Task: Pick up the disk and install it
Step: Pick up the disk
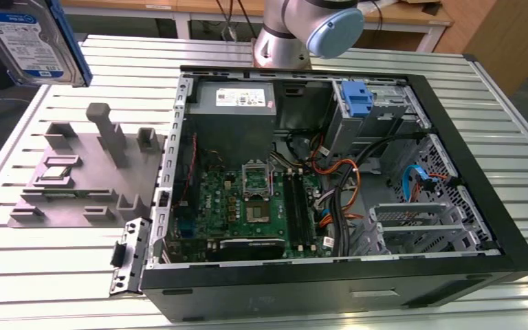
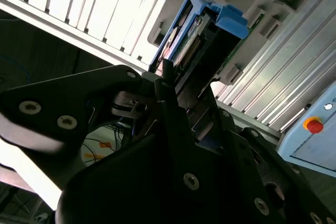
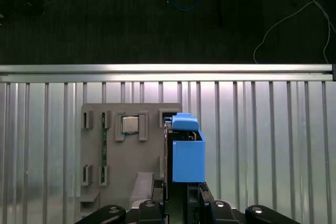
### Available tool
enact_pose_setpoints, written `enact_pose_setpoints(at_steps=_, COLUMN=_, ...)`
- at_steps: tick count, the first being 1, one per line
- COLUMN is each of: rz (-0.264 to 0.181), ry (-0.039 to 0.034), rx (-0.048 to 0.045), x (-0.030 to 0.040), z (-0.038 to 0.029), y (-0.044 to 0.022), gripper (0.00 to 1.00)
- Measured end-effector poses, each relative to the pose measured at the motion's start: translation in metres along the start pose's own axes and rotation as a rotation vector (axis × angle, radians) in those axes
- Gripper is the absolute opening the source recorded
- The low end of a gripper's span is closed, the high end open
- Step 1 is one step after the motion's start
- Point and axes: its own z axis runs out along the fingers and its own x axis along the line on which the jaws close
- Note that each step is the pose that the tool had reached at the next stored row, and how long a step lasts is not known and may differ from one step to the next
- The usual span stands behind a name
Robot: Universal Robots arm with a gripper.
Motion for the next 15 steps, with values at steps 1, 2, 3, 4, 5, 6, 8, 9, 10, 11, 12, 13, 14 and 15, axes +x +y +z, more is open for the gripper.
enact_pose_setpoints(at_steps=1, rz=0.0, ry=0.0, rx=0.0001, x=-0.0001, z=-0.0023, y=0.0001, gripper=0.35)
enact_pose_setpoints(at_steps=2, rz=0.0, ry=0.0, rx=0.0002, x=-0.0002, z=-0.0046, y=0.0002, gripper=0.35)
enact_pose_setpoints(at_steps=3, rz=0.0, ry=0.0, rx=0.0001, x=-0.0003, z=-0.007, y=0.0002, gripper=0.35)
enact_pose_setpoints(at_steps=4, rz=0.0, ry=0.0, rx=0.0001, x=-0.0004, z=-0.0095, y=0.0003, gripper=0.35)
enact_pose_setpoints(at_steps=5, rz=0.0, ry=-0.0001, rx=0.0002, x=-0.0005, z=-0.012, y=0.0004, gripper=0.35)
enact_pose_setpoints(at_steps=6, rz=0.0, ry=0.0, rx=0.0001, x=-0.0006, z=-0.0146, y=0.0005, gripper=0.35)
enact_pose_setpoints(at_steps=8, rz=0.0, ry=0.0, rx=0.0001, x=-0.0008, z=-0.0197, y=0.0007, gripper=0.35)
enact_pose_setpoints(at_steps=9, rz=0.0, ry=0.0, rx=0.0001, x=-0.0009, z=-0.022, y=0.0008, gripper=0.35)
enact_pose_setpoints(at_steps=10, rz=0.0, ry=0.0, rx=0.0001, x=-0.001, z=-0.0243, y=0.0008, gripper=0.35)
enact_pose_setpoints(at_steps=11, rz=0.0, ry=0.0, rx=0.0001, x=-0.0011, z=-0.0266, y=0.0009, gripper=0.35)
enact_pose_setpoints(at_steps=12, rz=0.0, ry=0.0, rx=0.0, x=-0.0012, z=-0.0289, y=0.001, gripper=0.35)
enact_pose_setpoints(at_steps=13, rz=0.0, ry=0.0, rx=0.0001, x=-0.0013, z=-0.0309, y=0.0011, gripper=0.35)
enact_pose_setpoints(at_steps=14, rz=0.0, ry=-0.0001, rx=0.0001, x=-0.0014, z=-0.0327, y=0.0011, gripper=0.35)
enact_pose_setpoints(at_steps=15, rz=0.0, ry=0.0, rx=0.0001, x=-0.0014, z=-0.034, y=0.0012, gripper=0.35)
